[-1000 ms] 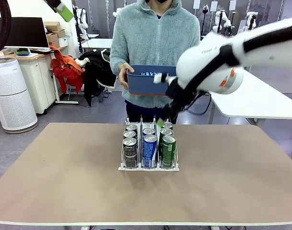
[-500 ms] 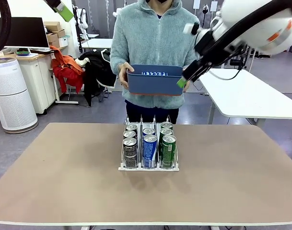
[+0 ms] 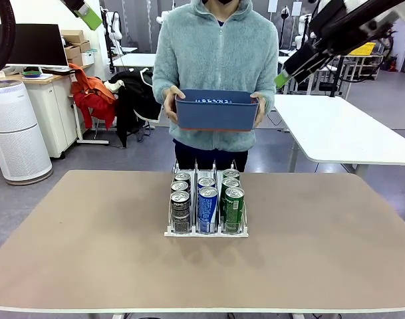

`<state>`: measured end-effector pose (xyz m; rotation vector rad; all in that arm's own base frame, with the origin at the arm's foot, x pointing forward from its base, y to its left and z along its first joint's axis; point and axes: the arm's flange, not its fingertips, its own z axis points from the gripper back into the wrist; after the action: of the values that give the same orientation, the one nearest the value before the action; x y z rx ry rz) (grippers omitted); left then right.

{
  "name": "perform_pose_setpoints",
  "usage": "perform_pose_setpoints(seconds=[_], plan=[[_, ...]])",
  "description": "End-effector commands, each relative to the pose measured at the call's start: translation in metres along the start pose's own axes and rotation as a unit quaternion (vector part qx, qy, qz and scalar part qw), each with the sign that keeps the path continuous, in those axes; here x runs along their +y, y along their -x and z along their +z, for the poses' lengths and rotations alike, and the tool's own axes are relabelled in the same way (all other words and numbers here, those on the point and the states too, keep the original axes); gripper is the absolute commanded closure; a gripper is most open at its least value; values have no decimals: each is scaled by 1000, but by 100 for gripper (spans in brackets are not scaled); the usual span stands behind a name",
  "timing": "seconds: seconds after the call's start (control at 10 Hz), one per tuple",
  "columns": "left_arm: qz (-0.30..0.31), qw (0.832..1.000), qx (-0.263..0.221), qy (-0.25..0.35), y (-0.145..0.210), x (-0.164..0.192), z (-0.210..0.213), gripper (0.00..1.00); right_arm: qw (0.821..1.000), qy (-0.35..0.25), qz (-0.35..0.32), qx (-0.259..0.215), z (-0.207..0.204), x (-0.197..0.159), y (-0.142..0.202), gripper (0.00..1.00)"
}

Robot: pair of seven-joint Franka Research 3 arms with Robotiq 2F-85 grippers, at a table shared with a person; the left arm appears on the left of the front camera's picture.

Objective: Fill the beverage cans into the dispenser.
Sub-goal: Pick up the Ionic drink handed by the human.

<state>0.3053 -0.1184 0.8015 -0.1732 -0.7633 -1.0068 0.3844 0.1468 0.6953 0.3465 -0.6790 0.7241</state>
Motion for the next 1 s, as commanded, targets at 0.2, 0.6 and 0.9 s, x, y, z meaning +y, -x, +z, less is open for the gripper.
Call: perform_pose_setpoints(seconds=[0.2,0.6,0.9], plan=[[1,1000,0,1,1,-1,-1,0,1000,5,-6,-7,8,-3,0,0],[1,1000,0,1,1,-1,-1,0,1000,24,6,-4,31,-9,-5,0],[1,1000,0,1,1,-1,-1,0,999,44,22,23,84,-10,-21,0]])
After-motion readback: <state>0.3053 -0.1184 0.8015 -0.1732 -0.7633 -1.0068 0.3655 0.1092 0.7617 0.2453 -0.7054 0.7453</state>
